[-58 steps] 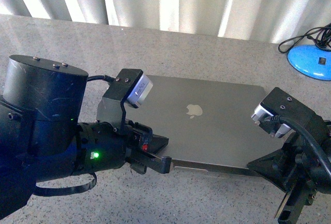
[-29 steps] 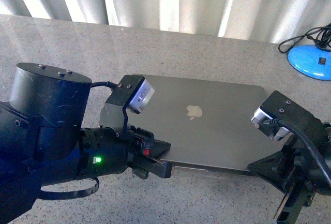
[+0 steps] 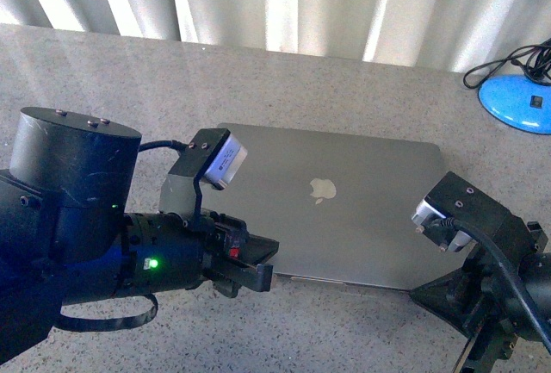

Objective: Close laptop

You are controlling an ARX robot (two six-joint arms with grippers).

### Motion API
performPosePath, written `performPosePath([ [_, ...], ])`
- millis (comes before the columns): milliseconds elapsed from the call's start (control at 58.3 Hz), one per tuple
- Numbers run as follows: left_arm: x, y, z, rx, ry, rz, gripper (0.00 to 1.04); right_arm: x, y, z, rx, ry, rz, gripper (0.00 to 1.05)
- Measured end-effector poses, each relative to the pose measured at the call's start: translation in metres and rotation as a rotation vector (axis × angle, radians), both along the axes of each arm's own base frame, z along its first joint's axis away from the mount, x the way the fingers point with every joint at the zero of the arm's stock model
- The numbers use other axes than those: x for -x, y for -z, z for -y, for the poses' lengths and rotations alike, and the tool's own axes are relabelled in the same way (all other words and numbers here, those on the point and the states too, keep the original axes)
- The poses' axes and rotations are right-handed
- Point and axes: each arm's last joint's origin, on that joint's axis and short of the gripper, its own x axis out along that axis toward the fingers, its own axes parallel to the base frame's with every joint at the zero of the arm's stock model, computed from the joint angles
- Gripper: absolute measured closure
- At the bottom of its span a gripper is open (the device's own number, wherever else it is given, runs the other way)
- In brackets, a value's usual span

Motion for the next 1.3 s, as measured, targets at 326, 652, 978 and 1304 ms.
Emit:
performPosePath([
  [326,0.0,0.01,-0.006,0.058,-0.032,-0.065,1.01,-0.002,0.0,-0.001,-0.008,-0.001,-0.013,1.04],
  [652,0.0,0.01,-0.006,0.075,-0.036,-0.064,1.01,-0.006,-0.002,0.0,-0.011,0.001,-0.02,1.04],
  [978,0.001,0.007,-0.011,0.096,-0.072,-0.055,1.01,-0.006,-0.006,0.0,-0.018,-0.001,-0.018,1.04],
  [1304,-0.015,-0.061,-0.061,0.045,-0.487,0.201,1.01,-0.011,-0.079,0.003,-0.023,0.059,0.222,1.04],
])
